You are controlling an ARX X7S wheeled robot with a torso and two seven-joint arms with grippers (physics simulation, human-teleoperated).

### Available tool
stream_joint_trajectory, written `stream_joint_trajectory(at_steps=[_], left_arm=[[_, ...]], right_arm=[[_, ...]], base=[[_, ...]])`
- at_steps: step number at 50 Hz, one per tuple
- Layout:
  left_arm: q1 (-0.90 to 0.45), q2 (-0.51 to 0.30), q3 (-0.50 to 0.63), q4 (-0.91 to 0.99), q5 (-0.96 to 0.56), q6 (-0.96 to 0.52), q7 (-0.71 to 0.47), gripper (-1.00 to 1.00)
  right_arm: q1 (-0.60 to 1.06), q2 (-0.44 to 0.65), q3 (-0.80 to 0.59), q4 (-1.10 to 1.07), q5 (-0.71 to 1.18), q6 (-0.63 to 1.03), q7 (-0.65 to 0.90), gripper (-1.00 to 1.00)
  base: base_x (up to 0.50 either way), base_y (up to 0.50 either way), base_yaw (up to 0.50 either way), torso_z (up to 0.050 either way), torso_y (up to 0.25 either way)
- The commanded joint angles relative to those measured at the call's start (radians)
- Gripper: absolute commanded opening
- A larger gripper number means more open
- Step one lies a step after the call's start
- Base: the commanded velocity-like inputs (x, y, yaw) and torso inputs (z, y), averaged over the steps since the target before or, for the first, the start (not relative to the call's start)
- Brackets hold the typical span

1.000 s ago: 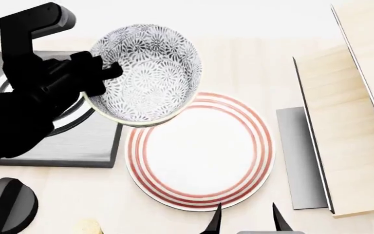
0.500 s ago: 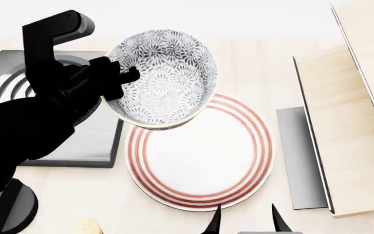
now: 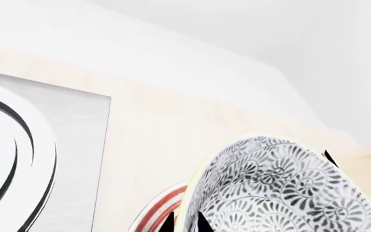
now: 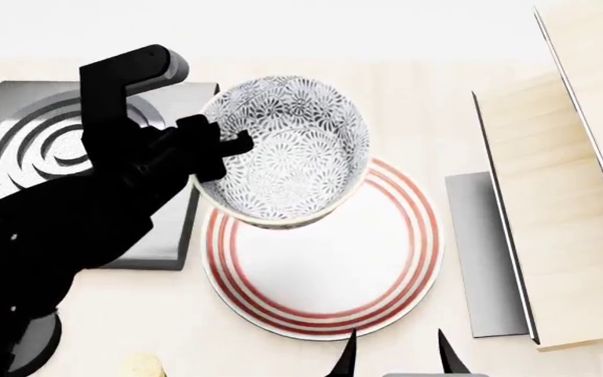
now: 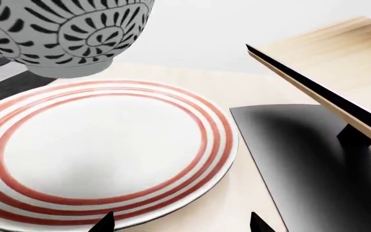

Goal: Pick up the akita bowl and put it on the plate.

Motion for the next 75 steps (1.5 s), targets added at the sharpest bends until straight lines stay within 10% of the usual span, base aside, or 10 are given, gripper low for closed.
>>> stream_joint_trajectory(at_steps=[1,58,75], left_arm=[[-0.018,0.025,0.01,-0.08,-0.006,0.051,0.03,-1.0],[-0.09,0.053,0.515,-0.237,-0.34,0.301,0.006,-1.0],[-0.166,0.054,1.025,-0.337,-0.823,0.482,0.016,-1.0]], right_arm=[[0.002,-0.001,-0.001,0.012,0.004,-0.006,-0.002,1.0],[0.012,-0.005,-0.015,0.049,0.013,-0.018,-0.004,1.0],[0.01,-0.001,-0.017,0.047,0.018,-0.021,-0.003,1.0]], base=[[0.0,0.0,0.0,0.0,0.0],[0.0,0.0,0.0,0.0,-0.007],[0.0,0.0,0.0,0.0,0.0]])
